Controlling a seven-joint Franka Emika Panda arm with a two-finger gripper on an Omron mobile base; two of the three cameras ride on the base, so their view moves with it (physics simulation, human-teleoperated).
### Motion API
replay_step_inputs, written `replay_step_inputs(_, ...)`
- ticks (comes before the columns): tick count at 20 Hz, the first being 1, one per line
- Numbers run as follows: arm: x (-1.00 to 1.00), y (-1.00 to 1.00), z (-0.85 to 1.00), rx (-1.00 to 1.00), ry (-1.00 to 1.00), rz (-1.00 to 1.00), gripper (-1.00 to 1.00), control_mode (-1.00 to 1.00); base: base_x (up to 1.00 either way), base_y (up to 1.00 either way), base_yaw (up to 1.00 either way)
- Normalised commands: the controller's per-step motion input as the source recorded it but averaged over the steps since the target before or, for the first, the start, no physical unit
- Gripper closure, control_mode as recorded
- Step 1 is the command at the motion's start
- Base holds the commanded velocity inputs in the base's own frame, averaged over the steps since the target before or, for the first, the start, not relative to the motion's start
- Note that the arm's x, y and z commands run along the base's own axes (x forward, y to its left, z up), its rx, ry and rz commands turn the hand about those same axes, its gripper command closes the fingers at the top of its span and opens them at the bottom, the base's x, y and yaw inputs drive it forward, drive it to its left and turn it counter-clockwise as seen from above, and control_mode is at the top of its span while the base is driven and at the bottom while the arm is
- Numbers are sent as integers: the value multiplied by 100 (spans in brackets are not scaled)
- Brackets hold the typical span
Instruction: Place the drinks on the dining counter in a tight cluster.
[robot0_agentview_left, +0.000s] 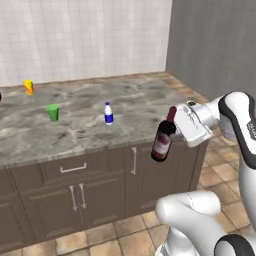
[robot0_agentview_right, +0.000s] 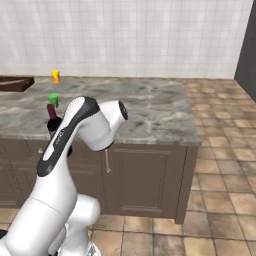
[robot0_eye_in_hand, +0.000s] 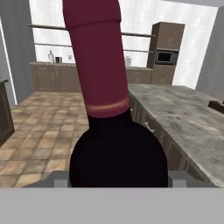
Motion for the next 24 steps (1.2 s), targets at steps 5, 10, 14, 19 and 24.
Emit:
replay_step_inputs(5,0,0,0,0,0,0,100,100,40,-36,9)
replay_step_inputs(10,0,0,0,0,0,0,100,100,76,4,-3)
replay_step_inputs(14,0,0,0,0,0,0,100,100,92,30,-14)
replay_step_inputs(19,0,0,0,0,0,0,100,100,81,11,-10)
replay_step_inputs(24,0,0,0,0,0,0,100,100,33,8,-5)
